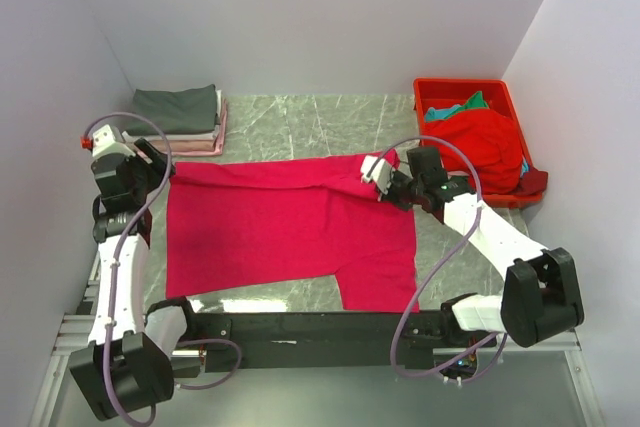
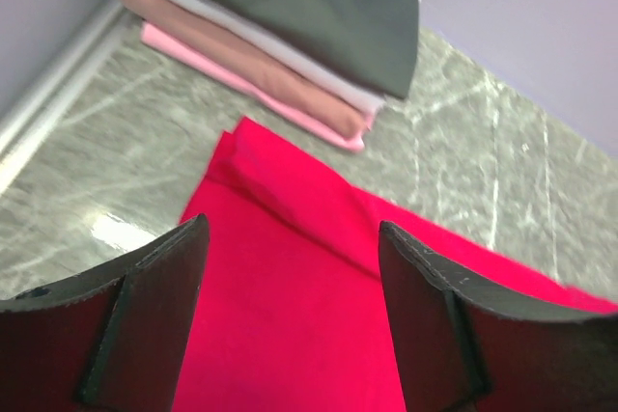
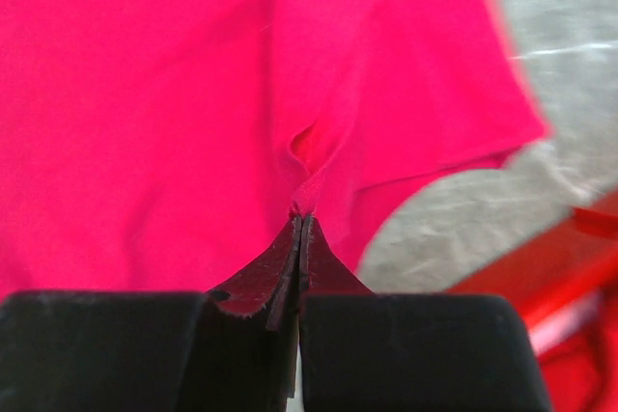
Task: Fold and stack the t-shirts
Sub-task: Fold the tshirt
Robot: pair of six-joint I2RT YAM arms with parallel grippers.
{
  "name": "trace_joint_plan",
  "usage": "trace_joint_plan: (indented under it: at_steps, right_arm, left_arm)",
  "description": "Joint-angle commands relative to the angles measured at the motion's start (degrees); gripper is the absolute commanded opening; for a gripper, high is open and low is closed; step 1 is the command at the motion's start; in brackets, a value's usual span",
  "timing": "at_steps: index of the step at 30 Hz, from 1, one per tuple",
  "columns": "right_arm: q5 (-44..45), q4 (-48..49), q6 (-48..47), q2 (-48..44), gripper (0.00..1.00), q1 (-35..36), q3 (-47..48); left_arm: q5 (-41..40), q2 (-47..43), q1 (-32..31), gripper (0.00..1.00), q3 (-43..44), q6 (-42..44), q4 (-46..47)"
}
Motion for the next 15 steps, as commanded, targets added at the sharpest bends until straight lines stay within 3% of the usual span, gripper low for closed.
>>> trace_joint_plan:
  at_steps: [1, 3, 5, 10, 15]
  right_arm:
    - [-4.4, -10.2, -10.2, 1.2, 0.00, 1.1, 1.5]
    - [-3.1, -12.8, -11.2, 2.6, 0.34, 2.0, 1.6]
    - [-3.0, -14.3, -10.2, 3.6, 0.54, 2.0, 3.7]
    - [-5.5, -13.0, -2.1, 2.8, 0.70, -1.5, 9.7]
    - [-10.7, -16.5, 10.4, 16.2, 0.66, -1.7, 21.6]
  left_arm:
    - [4.5, -3.1, 0.1, 0.75, -1.1, 0.0, -0.1]
    - [7.4, -4.1, 0.1, 0.76, -1.7, 0.3, -0.5]
    - [9.6, -5.0, -0.4, 0.83, -2.2, 1.2, -1.3]
    - [10.4, -8.7, -3.5, 0.84, -2.5, 5.1, -3.6]
    - [8.5, -12.4, -8.2, 0.85, -3.2, 6.6, -4.7]
